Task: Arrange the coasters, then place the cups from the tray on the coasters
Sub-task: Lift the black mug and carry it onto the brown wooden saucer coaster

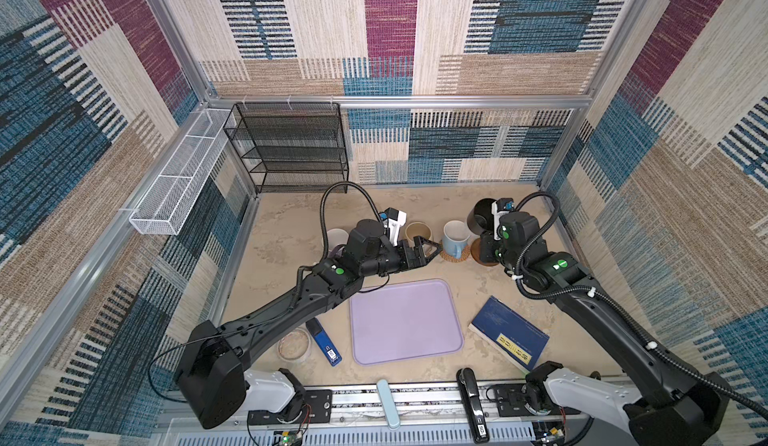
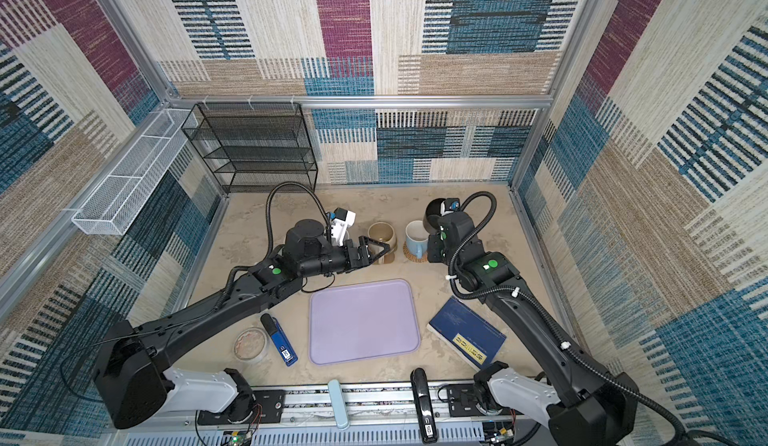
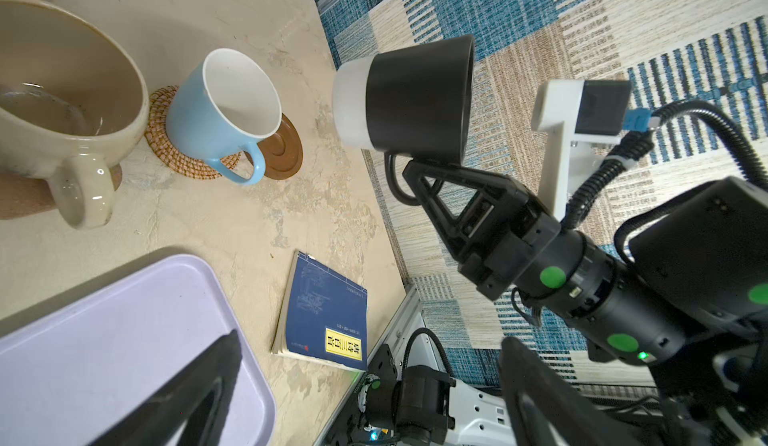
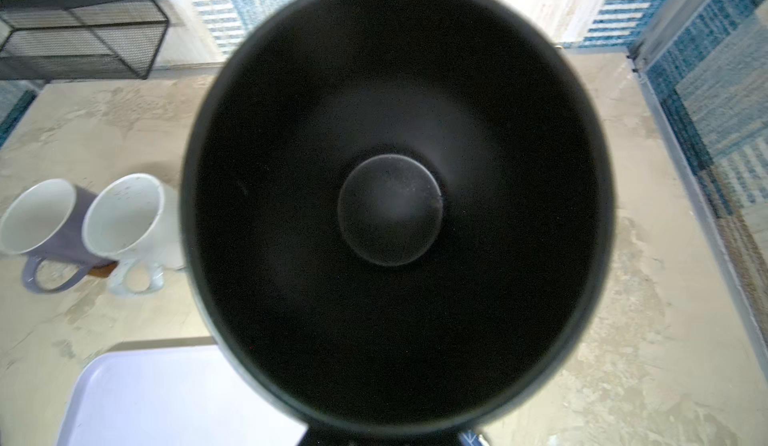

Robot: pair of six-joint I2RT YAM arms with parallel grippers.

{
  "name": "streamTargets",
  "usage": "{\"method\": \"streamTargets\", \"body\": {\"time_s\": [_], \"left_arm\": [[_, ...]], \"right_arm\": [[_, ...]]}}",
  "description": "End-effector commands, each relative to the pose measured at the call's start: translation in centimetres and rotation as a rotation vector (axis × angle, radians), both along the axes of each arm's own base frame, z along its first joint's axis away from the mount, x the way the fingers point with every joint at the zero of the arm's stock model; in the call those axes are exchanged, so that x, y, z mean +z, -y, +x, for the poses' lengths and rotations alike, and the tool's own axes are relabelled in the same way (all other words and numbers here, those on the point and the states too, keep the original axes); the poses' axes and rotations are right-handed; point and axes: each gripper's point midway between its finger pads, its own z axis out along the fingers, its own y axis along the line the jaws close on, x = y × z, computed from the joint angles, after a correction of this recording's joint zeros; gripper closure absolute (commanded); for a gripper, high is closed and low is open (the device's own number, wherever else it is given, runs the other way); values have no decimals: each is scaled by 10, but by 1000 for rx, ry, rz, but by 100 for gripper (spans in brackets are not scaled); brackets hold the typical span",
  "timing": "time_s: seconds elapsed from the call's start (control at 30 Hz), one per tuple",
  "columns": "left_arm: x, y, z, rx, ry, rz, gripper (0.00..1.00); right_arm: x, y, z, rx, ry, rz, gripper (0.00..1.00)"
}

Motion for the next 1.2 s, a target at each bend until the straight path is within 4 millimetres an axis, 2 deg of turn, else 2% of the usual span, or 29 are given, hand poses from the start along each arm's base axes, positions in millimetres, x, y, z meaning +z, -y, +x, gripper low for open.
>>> {"method": "streamTargets", "body": {"time_s": [0.0, 0.13, 0.27, 0.47, 0.77, 1.17], "left_arm": [[2, 9, 9, -16, 28, 1, 1], [-1, 19, 23, -6, 24, 19, 1], [-10, 30, 39, 2, 14, 65, 1], [-32, 47, 55, -7, -33, 92, 1], [-43, 56, 65, -10, -53, 115, 1], [-49, 55, 63, -16, -67, 118, 1]], "right_arm": [[17, 9, 24, -14, 83, 21, 100], [2, 33, 39, -65, 55, 7, 100], [-27, 50, 53, -90, -18, 11, 100], [-66, 58, 64, -120, -94, -23, 100], [-125, 60, 69, -119, -241, -53, 100], [-151, 57, 65, -101, -310, -54, 100]]}}
